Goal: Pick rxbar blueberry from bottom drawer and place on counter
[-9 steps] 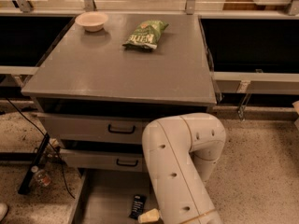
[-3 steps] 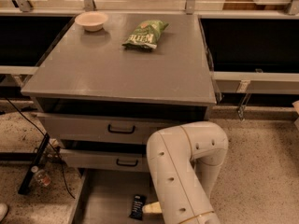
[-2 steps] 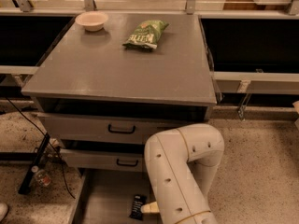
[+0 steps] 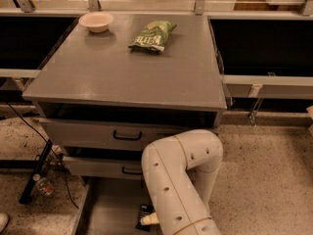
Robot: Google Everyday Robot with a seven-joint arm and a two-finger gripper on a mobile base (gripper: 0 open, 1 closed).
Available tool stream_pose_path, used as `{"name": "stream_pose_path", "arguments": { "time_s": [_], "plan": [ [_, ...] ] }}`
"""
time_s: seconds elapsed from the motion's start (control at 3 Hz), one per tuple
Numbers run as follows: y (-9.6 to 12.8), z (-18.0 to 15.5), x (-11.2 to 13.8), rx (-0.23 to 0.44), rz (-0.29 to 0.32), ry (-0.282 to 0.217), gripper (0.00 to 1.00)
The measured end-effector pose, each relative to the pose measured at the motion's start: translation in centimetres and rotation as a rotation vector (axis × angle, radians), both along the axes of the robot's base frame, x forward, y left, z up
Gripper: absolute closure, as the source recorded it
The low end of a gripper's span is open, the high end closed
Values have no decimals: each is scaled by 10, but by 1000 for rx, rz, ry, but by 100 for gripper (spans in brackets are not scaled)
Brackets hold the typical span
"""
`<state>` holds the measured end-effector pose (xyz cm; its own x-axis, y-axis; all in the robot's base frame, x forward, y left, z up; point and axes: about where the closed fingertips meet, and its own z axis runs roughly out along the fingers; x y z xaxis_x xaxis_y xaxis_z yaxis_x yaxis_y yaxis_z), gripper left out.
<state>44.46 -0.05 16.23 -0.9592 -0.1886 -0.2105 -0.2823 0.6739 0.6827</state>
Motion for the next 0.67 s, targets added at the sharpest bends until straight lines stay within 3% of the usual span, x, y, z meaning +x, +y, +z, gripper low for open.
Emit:
{"name": "stream_pose_path", "arguments": {
  "time_s": [0.67],
  "plan": [
    [19,-5,-3,25,65,13,0]
  ]
}}
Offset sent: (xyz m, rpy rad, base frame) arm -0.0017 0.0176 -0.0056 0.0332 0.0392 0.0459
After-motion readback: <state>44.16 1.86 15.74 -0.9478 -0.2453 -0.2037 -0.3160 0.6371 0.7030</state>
